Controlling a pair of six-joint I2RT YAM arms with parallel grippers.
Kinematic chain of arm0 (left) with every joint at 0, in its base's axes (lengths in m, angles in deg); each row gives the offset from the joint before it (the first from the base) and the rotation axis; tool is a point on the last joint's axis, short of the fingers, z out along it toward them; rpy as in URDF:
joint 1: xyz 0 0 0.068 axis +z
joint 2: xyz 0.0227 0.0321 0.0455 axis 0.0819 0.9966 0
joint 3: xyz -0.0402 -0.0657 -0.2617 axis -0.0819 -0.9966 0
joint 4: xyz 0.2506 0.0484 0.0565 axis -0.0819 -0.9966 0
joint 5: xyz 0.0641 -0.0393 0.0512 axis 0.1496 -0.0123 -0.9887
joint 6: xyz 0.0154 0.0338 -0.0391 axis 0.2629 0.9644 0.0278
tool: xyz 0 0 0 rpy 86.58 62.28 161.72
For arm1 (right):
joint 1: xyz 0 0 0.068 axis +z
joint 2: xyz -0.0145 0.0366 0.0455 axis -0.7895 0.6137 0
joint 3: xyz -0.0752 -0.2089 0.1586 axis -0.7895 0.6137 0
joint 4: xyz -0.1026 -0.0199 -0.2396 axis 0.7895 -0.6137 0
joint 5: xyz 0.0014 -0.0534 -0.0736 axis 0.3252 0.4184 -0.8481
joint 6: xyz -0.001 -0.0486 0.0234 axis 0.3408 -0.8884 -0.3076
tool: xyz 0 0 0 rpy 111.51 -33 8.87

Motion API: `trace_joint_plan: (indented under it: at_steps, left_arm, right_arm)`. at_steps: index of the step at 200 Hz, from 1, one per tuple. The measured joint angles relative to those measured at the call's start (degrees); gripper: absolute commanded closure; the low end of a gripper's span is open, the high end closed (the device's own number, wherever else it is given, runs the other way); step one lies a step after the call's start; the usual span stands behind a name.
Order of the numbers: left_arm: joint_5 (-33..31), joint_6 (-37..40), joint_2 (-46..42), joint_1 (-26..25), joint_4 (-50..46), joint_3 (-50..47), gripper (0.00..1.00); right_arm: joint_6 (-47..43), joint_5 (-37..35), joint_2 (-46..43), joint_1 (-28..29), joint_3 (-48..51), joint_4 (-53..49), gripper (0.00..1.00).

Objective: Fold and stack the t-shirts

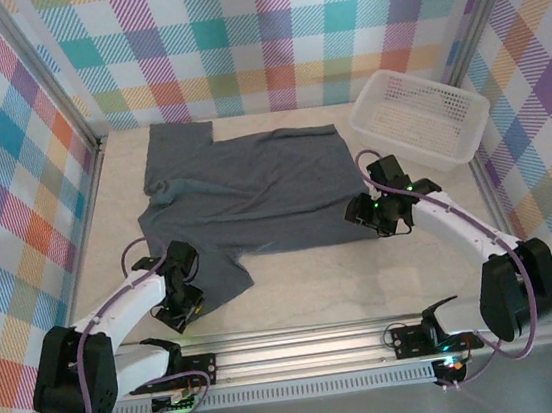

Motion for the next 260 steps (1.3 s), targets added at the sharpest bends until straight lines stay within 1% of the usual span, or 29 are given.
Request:
trace_joint_plan:
  at_steps: [5,18,20,47,64,90,107,132,167,182,201,214,226,260]
  left_arm:
    - [0.17,0.02,0.09,-0.09,0.46,0.02,0.86]
    - [0.11,0.22,0.11,-0.15,1.53,-0.11,0.99]
    - [0.07,0.04,0.07,-0.17,1.53,-0.09,1.00]
    - [-0.35,0.09,-3.32,-0.42,1.73,-0.87,1.00]
    - [-1.79,0.04,-8.02,-1.03,0.20,-1.01,1.00]
    - [-4.50,0.02,-17.53,-1.49,-5.53,2.84,1.00]
    - [-4.79,0.02,-21.29,-1.49,-7.34,4.96,1.00]
    - [-3.93,0.00,-22.49,-1.49,-8.76,4.76,1.00]
    - [-3.13,-0.15,-23.43,-1.49,-9.66,4.20,1.00]
    - [-3.10,-0.13,-23.74,-1.49,-9.68,4.20,1.00]
    - [-3.02,-0.13,-23.78,-1.49,-9.66,4.20,1.00]
    - [-2.73,-0.13,-23.85,-1.49,-9.68,4.20,1.00]
    - [-2.71,-0.13,-24.20,-1.49,-9.79,4.22,1.00]
    - [-2.69,-0.13,-26.10,-1.49,-11.96,5.79,1.00]
  right_arm:
    - [0.00,-0.02,0.00,0.00,0.09,0.02,0.47]
    - [0.02,-0.07,0.00,0.00,0.52,0.22,0.47]
    - [0.02,-0.07,0.00,0.00,0.59,0.24,0.47]
    - [1.55,-1.44,0.02,-0.02,1.99,0.22,0.46]
    - [4.15,-2.78,0.09,-0.66,3.43,0.68,0.46]
    - [8.96,-3.45,1.62,-3.04,6.80,2.40,0.52]
    - [11.98,-3.76,4.24,-4.28,8.11,3.39,0.53]
    - [15.67,-3.93,7.23,-4.48,8.31,5.64,0.53]
    - [19.10,-5.03,7.45,-5.40,9.20,9.09,0.56]
    - [19.58,-5.44,7.85,-6.14,9.29,9.86,0.61]
    - [20.15,-5.68,9.18,-6.49,9.29,11.43,0.70]
    - [20.70,-5.95,10.38,-6.58,9.25,11.56,0.83]
    - [20.87,-6.08,10.29,-6.84,9.29,10.99,1.00]
    - [21.68,-5.88,9.27,-6.73,9.79,12.17,1.00]
